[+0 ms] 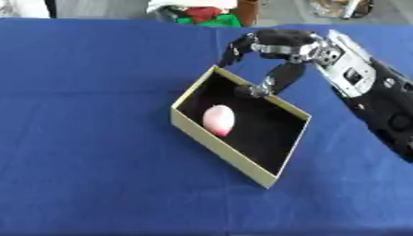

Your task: Pick up objects on the table and place them in the box.

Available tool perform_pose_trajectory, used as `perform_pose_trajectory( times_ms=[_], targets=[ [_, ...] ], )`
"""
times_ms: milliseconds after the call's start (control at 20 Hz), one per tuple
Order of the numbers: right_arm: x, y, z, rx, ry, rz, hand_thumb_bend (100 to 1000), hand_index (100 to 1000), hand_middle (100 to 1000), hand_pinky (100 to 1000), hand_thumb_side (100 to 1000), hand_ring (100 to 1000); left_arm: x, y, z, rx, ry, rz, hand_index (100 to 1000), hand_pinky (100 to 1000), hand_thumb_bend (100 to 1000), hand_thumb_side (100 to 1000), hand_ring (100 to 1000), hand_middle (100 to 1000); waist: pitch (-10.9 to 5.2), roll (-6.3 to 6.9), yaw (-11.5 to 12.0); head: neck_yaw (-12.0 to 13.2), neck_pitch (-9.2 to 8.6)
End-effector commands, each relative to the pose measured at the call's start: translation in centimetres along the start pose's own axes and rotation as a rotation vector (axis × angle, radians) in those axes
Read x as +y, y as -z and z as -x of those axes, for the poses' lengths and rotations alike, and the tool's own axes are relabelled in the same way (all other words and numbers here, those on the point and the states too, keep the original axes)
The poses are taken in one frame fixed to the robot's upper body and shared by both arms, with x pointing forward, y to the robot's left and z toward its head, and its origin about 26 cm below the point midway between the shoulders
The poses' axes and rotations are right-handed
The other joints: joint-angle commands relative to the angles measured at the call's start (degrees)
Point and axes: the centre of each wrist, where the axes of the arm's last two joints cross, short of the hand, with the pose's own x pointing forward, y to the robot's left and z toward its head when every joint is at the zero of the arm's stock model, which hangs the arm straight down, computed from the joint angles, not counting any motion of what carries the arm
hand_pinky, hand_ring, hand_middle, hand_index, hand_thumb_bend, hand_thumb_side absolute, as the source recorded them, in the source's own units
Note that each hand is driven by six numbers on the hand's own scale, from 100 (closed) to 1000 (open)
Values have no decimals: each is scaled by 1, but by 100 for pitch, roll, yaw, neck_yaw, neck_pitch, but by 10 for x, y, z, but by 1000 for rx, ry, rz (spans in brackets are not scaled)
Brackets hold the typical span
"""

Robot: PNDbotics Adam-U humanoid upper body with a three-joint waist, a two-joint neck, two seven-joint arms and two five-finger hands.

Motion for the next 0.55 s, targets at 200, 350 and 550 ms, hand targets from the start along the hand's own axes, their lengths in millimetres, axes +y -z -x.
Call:
perform_pose_trajectory(
  times_ms=[200,350,550],
  targets=[
    [-46,-29,-4,-158,-291,-135,385,848,766,766,699,775,1,7,-6,-35,-5,-1,677,738,549,931,601,688,-82,31,-29,19,-17],
    [-60,-38,-8,-140,-336,-66,398,849,770,780,698,779,1,7,-6,-35,-5,-3,677,738,549,931,601,688,-77,41,-42,30,-41],
    [-75,-51,-12,-115,-383,31,397,855,784,802,720,788,1,7,-6,-39,-4,-5,677,738,550,930,601,687,-69,56,-52,37,-73]
  ],
)
